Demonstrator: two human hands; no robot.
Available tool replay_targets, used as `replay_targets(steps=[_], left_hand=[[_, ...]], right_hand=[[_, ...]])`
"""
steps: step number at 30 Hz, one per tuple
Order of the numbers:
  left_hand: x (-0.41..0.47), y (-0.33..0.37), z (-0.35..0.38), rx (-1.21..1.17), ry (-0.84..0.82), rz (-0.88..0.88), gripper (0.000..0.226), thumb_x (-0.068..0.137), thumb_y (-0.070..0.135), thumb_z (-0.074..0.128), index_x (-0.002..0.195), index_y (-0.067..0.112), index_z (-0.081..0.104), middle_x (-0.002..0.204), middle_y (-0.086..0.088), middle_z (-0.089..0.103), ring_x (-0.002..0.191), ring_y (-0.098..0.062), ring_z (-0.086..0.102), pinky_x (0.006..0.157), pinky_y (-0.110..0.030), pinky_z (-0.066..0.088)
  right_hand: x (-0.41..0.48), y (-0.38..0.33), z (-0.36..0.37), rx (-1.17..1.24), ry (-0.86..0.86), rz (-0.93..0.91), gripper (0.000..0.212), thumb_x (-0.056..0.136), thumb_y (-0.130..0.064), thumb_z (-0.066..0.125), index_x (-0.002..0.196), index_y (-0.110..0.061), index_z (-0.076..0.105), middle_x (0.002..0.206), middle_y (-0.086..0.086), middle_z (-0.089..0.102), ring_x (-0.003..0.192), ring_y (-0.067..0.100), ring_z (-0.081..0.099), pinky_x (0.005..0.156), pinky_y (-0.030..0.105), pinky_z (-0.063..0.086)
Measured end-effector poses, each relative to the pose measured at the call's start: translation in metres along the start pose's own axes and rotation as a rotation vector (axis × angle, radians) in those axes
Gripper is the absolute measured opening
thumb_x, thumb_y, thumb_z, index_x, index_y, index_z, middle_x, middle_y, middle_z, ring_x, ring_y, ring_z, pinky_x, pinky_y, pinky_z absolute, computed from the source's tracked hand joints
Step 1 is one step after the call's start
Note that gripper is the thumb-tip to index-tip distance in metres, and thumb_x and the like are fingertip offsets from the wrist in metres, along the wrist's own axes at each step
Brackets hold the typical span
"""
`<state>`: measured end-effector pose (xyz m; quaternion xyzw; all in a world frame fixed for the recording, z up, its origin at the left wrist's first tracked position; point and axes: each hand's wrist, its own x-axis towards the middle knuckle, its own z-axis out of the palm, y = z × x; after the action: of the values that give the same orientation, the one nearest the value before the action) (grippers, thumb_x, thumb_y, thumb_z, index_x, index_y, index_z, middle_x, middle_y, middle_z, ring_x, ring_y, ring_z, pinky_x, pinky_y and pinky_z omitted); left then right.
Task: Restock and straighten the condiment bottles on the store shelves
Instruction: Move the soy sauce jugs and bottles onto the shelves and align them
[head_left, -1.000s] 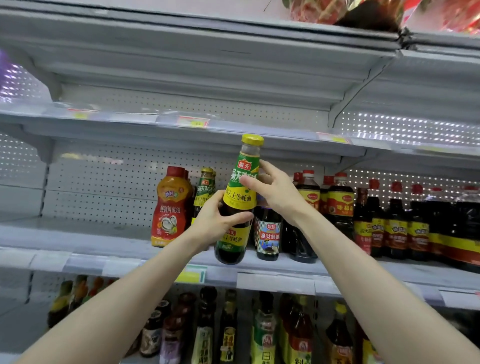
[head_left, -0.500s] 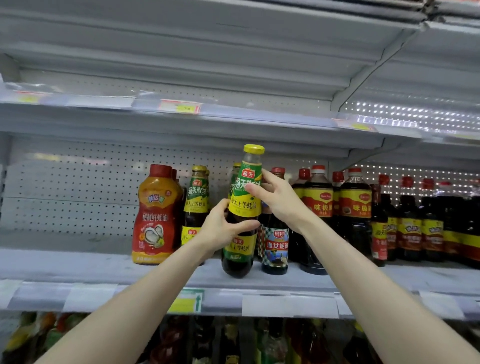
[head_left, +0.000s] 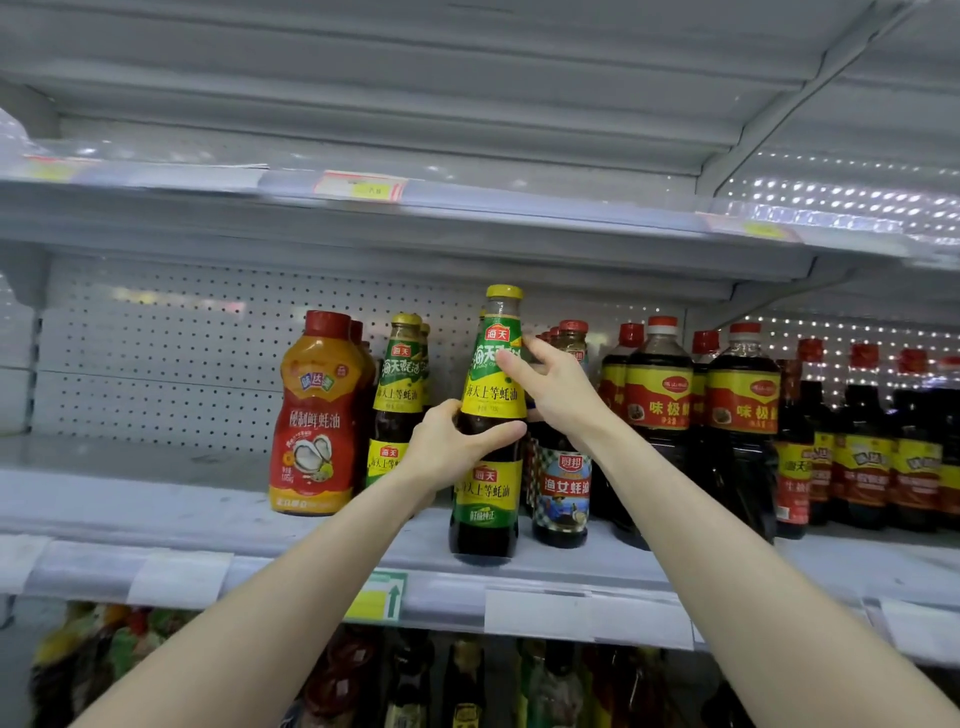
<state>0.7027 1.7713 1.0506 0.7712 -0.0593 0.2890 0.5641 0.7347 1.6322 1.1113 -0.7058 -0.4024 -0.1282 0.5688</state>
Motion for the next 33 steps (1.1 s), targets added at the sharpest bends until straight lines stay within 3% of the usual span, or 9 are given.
replay_targets(steps=[3, 7, 10, 13, 16, 20, 25, 29, 33], left_hand=[[-0.003, -0.001, -0.004, -0.063, -0.066, -0.02, 0.034, 0.08, 0.037, 0.075, 0.108, 0.023, 0.063, 0.1, 0.003, 0.071, 0.091, -0.013, 0.069, 0.071, -0.031, 0.057], [-0.007, -0.006, -0.013, -0.185, -0.179, -0.065, 0.026, 0.088, 0.03, 0.068, 0.113, 0.027, 0.063, 0.108, 0.001, 0.071, 0.099, -0.016, 0.068, 0.08, -0.036, 0.057], [-0.009, -0.009, -0.017, -0.242, -0.215, -0.079, 0.024, 0.091, 0.027, 0.063, 0.114, 0.03, 0.061, 0.11, -0.001, 0.071, 0.098, -0.017, 0.068, 0.074, -0.03, 0.055], [-0.01, -0.011, -0.016, -0.243, -0.186, -0.067, 0.029, 0.088, 0.027, 0.066, 0.116, 0.028, 0.06, 0.108, -0.003, 0.072, 0.096, -0.018, 0.069, 0.074, -0.032, 0.055], [-0.01, -0.013, -0.01, -0.22, -0.11, -0.042, 0.034, 0.084, 0.028, 0.072, 0.117, 0.025, 0.061, 0.102, -0.004, 0.073, 0.09, -0.017, 0.071, 0.075, -0.036, 0.058], [-0.01, -0.017, -0.002, -0.069, 0.025, 0.039, 0.044, 0.074, 0.042, 0.079, 0.113, 0.032, 0.061, 0.106, 0.002, 0.071, 0.098, -0.018, 0.067, 0.079, -0.043, 0.059], [-0.017, -0.014, -0.003, -0.146, -0.046, 0.034, 0.029, 0.085, 0.028, 0.071, 0.109, 0.04, 0.059, 0.101, 0.003, 0.071, 0.095, -0.015, 0.069, 0.072, -0.031, 0.057], [-0.022, -0.011, -0.004, -0.162, -0.035, 0.045, 0.03, 0.087, 0.023, 0.07, 0.103, 0.045, 0.058, 0.101, 0.002, 0.072, 0.093, -0.016, 0.07, 0.066, -0.027, 0.055], [-0.026, -0.008, -0.005, -0.127, -0.064, 0.027, 0.034, 0.089, 0.027, 0.067, 0.116, 0.041, 0.053, 0.114, 0.0, 0.068, 0.102, -0.016, 0.066, 0.076, -0.031, 0.057]], right_hand=[[0.003, 0.005, 0.001, 0.001, 0.012, 0.017, 0.051, 0.097, -0.027, 0.056, 0.143, -0.012, 0.041, 0.126, 0.011, 0.063, 0.108, 0.019, 0.065, 0.085, 0.029, 0.056], [0.001, 0.006, 0.002, 0.022, 0.008, 0.041, 0.054, 0.097, -0.025, 0.055, 0.146, -0.012, 0.036, 0.128, 0.011, 0.062, 0.11, 0.019, 0.064, 0.083, 0.025, 0.055], [-0.007, 0.006, 0.003, 0.021, 0.006, 0.051, 0.048, 0.098, -0.025, 0.054, 0.143, -0.016, 0.04, 0.125, 0.008, 0.063, 0.105, 0.016, 0.064, 0.08, 0.024, 0.054], [-0.02, 0.012, 0.007, -0.007, 0.001, 0.091, 0.042, 0.098, -0.029, 0.055, 0.138, -0.025, 0.044, 0.118, 0.002, 0.065, 0.096, 0.011, 0.064, 0.07, 0.026, 0.055], [-0.03, 0.02, 0.009, 0.013, 0.008, 0.158, 0.041, 0.099, -0.034, 0.052, 0.138, -0.032, 0.043, 0.12, 0.0, 0.064, 0.105, 0.018, 0.062, 0.078, 0.041, 0.057], [-0.032, 0.022, 0.01, 0.09, 0.011, 0.2, 0.039, 0.101, -0.031, 0.047, 0.14, -0.033, 0.043, 0.125, -0.001, 0.062, 0.11, 0.017, 0.059, 0.082, 0.04, 0.055], [-0.039, 0.025, 0.013, 0.112, 0.004, 0.232, 0.036, 0.102, -0.032, 0.044, 0.136, -0.044, 0.041, 0.122, -0.005, 0.059, 0.115, 0.021, 0.057, 0.091, 0.049, 0.052], [-0.044, 0.027, 0.017, 0.128, 0.0, 0.262, 0.037, 0.103, -0.034, 0.041, 0.138, -0.046, 0.039, 0.135, -0.004, 0.053, 0.122, 0.025, 0.053, 0.092, 0.051, 0.051], [-0.05, 0.025, 0.021, 0.122, 0.016, 0.264, 0.031, 0.104, -0.032, 0.038, 0.13, -0.049, 0.04, 0.136, -0.004, 0.051, 0.122, 0.024, 0.052, 0.091, 0.048, 0.05]])
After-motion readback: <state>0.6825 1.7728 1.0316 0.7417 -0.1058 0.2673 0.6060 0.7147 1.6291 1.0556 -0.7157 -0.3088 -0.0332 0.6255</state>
